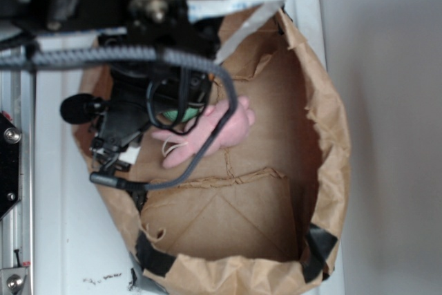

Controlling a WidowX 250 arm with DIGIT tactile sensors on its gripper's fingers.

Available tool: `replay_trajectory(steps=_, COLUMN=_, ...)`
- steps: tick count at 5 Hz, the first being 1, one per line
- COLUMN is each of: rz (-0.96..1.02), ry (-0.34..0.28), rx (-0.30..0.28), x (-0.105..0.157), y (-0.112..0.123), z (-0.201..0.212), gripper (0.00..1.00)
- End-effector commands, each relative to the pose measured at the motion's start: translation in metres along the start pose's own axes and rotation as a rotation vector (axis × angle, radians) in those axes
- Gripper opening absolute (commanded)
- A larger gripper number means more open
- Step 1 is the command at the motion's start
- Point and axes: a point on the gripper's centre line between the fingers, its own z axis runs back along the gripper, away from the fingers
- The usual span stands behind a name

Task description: Grab the green ball.

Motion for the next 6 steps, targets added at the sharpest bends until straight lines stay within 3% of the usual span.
replay_trajectory(steps=1, rz=-0.028, ry=-0.022, rx=0.024, x=0.004, y=-0.002, z=0.007, gripper=1.0)
replay_trajectory(steps=4, rz=-0.028, ry=-0.022, rx=0.024, x=0.004, y=-0.002, z=0.007, gripper=1.0)
replay_trajectory(steps=5, rz=-0.05, ry=-0.062, rx=0.064, x=0.024, y=0.006, z=-0.004, gripper=1.0)
replay_trajectory(steps=6, rz=-0.095, ry=-0.039, rx=0.03, x=0.036, y=0.017, z=-0.011, gripper=1.0)
